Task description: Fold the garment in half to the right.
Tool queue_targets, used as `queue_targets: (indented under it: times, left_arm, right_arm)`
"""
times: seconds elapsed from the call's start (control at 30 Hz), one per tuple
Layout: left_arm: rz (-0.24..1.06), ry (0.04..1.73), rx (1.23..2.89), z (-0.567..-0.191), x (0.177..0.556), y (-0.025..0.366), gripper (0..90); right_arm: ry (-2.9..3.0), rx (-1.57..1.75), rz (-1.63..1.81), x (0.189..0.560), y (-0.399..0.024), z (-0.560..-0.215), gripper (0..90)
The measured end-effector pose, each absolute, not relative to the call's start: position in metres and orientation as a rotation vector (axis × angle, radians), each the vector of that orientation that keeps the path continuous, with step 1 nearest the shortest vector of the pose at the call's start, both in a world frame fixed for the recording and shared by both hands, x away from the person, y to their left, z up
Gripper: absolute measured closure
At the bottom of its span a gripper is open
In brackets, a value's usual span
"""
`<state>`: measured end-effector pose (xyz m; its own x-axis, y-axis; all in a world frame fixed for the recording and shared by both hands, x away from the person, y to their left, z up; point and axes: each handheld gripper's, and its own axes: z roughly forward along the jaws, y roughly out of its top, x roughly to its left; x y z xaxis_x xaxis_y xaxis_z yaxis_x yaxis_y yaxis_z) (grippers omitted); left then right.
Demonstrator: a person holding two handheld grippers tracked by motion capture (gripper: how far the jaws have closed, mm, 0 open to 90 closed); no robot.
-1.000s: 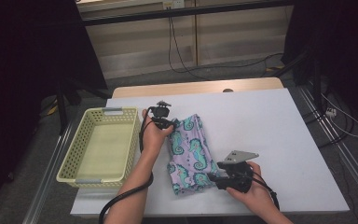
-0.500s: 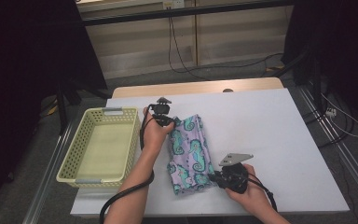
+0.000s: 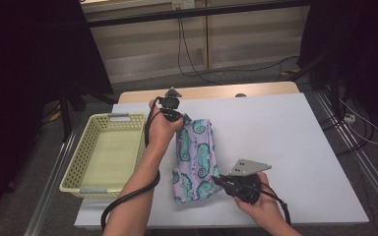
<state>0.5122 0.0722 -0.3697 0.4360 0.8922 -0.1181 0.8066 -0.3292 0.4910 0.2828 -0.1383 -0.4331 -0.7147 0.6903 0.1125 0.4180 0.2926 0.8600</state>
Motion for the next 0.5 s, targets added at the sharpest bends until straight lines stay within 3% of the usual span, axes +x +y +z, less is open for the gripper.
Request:
queue_targets:
  times: [0.5]
  left_arm:
    - [0.21,1.484,2.245,-0.343,0.52,0.087,84.5]
  right_arm:
    - [2.218,0.971,1.472,0.283,-0.123,-0.417,87.2]
